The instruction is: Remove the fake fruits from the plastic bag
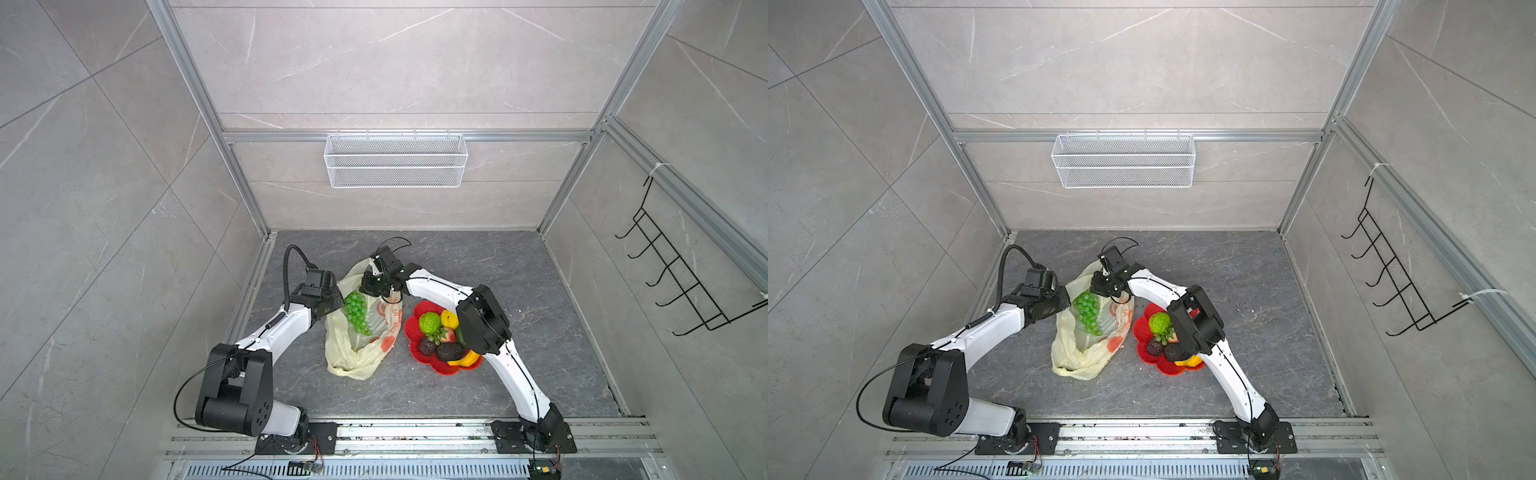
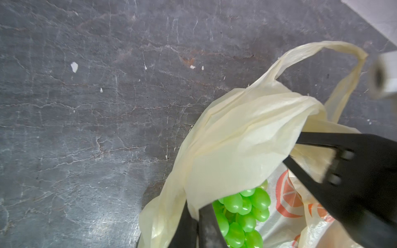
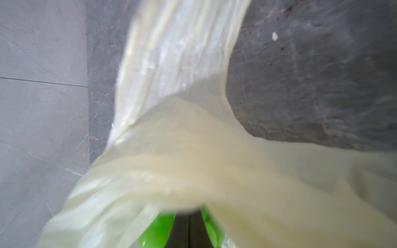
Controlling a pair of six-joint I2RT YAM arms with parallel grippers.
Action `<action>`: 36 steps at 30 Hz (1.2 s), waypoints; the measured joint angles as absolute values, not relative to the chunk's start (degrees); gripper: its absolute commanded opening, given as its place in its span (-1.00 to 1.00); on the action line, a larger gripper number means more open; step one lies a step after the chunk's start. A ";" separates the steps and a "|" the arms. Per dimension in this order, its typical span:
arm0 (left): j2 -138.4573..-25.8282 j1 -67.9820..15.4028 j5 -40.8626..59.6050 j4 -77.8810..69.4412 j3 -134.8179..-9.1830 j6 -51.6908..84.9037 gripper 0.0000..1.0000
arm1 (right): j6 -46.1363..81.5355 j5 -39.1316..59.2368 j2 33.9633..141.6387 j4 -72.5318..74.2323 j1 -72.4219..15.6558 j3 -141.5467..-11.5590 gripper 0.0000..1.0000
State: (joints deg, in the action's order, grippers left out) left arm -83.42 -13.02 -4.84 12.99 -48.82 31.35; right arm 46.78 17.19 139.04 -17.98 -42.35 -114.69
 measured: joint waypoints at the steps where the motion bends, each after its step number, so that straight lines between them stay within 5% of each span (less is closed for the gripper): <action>1: -83.81 -13.02 -4.82 12.99 -48.82 31.33 -1.00 | 46.81 17.08 138.10 -17.43 -42.35 -113.65 -1.00; 7: -84.42 -13.02 -4.71 12.99 -48.84 31.33 -1.00 | 46.76 16.03 135.63 -15.49 -42.35 -110.76 -1.00; 12: -88.51 -13.02 -5.67 15.09 -52.14 31.33 -1.00 | 46.50 15.84 135.76 -15.81 -42.35 -111.26 -0.69; 21: -103.13 -13.02 -7.22 19.49 -64.79 31.27 -1.00 | 45.98 14.28 139.96 -17.78 -42.37 -115.52 -0.52; 36: -112.90 -13.67 -6.66 22.28 -74.35 27.20 -1.00 | 47.29 12.01 140.81 -18.20 -41.76 -115.50 -0.47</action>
